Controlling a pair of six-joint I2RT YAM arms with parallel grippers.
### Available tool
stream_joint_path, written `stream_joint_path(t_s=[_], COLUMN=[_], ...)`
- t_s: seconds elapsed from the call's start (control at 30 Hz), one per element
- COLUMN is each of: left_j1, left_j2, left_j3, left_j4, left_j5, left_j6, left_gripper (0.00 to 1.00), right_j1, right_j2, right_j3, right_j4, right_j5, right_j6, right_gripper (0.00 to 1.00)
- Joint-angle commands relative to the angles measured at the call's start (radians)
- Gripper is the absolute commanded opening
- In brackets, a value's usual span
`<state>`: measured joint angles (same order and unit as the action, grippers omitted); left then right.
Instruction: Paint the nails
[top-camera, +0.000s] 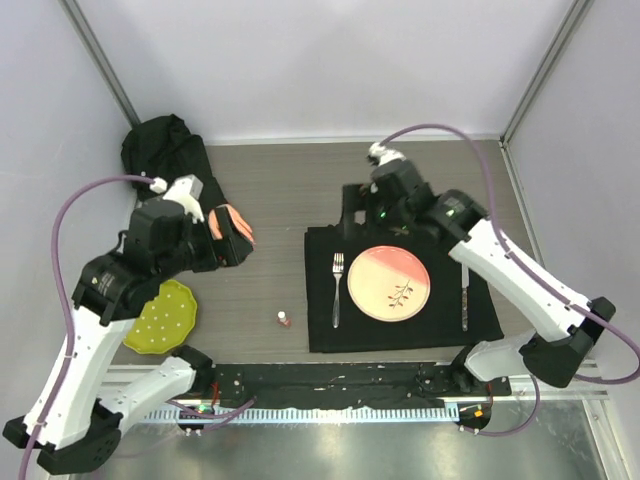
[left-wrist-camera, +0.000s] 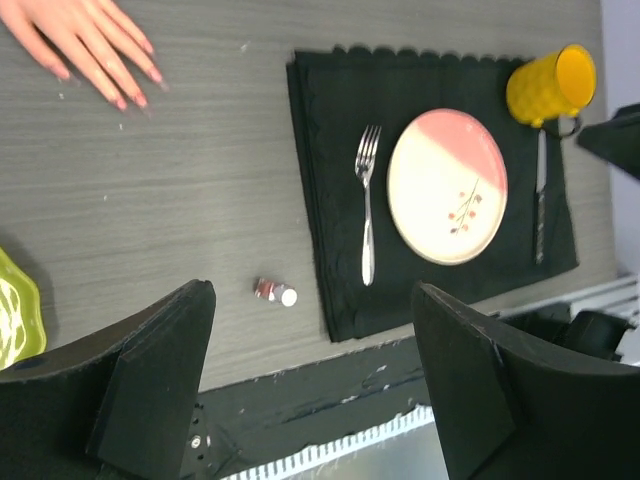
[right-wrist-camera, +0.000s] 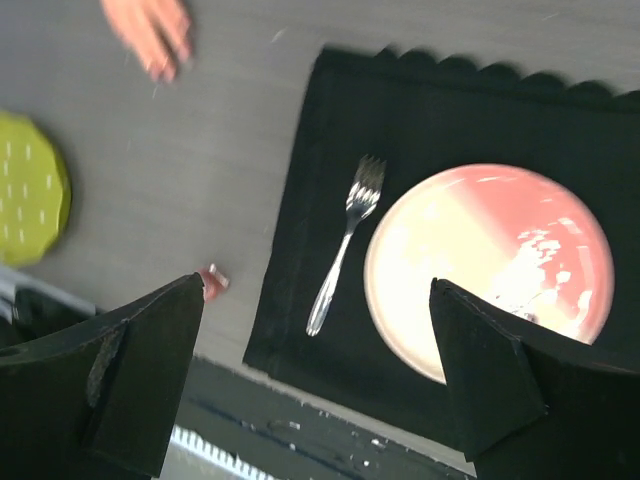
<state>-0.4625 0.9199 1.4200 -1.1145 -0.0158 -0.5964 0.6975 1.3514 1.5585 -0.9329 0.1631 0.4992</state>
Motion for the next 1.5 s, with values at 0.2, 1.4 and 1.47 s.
stream_joint_path(t_s=[0.2, 1.4, 1.47], left_j1=[-0.436, -0.743, -0.742], left_j2=[-0.053, 0.359, 0.358], left_j3=[-0.308, -0.546, -0.543], left_j4=[0.073, 0.332, 0.306], left_j5=[-0.268, -0.490, -0.515], left_j6=[-0.117, -0.213, -0.223], left_gripper=[0.80, 0.47, 0.48], right_j1=[0.276, 0.292, 0.290], right_j2=[-0.130, -0.549, -0.549], right_j3=[-0.250, -0.522, -0.523], right_j4=[0.232, 0.137, 0.137], right_j5=[-0.014, 0.156, 0.153], right_j6=[0.030, 0.114, 0.116], right_gripper=[1.00, 1.00, 1.00])
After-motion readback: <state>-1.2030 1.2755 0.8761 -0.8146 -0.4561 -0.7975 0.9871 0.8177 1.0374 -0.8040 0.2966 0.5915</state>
